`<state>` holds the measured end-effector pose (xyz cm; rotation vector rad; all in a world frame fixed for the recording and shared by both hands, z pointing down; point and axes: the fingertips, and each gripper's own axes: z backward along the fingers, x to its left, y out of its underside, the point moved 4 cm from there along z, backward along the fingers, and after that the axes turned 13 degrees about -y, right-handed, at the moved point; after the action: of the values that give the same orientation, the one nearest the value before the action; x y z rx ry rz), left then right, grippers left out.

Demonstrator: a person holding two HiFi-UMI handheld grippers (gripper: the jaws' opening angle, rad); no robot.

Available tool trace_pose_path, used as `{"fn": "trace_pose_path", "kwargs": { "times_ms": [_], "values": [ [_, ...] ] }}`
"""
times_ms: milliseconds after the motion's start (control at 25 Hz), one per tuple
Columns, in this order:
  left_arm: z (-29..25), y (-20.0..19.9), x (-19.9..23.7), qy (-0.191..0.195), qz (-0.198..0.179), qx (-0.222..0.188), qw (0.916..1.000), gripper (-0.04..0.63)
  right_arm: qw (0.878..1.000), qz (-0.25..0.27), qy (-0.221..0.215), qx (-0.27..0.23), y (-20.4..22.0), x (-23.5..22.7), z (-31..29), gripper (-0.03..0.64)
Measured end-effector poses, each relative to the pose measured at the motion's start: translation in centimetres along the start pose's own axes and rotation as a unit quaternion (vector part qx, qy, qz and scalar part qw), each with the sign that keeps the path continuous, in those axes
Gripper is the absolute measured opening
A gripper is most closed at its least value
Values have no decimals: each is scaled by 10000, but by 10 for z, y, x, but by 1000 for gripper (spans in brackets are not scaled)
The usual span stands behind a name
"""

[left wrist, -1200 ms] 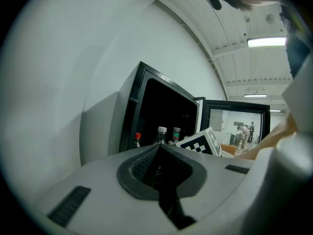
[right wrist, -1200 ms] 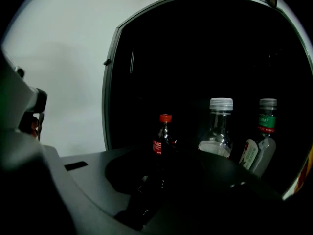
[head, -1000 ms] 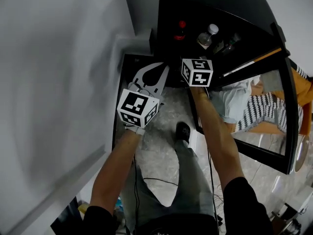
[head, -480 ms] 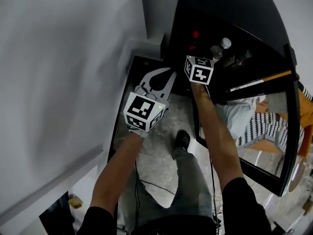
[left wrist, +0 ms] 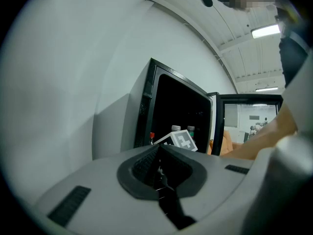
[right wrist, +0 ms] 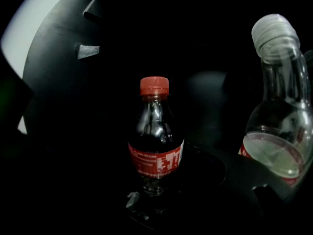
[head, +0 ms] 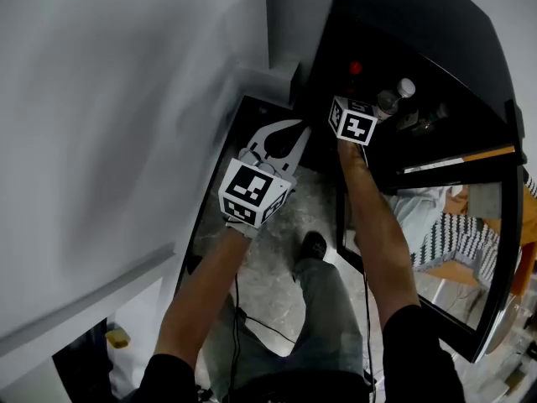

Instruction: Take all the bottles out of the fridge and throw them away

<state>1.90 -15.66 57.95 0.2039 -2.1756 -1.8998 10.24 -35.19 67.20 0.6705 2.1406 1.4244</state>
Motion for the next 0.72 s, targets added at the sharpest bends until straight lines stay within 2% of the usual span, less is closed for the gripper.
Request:
{"fn": "trace_pose_path", "kwargs": {
  "times_ms": [480,720],
  "values": [
    [19,1,12,-202,61,23,9998,6,10000,-59,-30,23,5,8,27,310],
    [38,-19,9,-40,144,83,9999,6,9998,73,-207,-1,-13,39,76,310]
  ]
}}
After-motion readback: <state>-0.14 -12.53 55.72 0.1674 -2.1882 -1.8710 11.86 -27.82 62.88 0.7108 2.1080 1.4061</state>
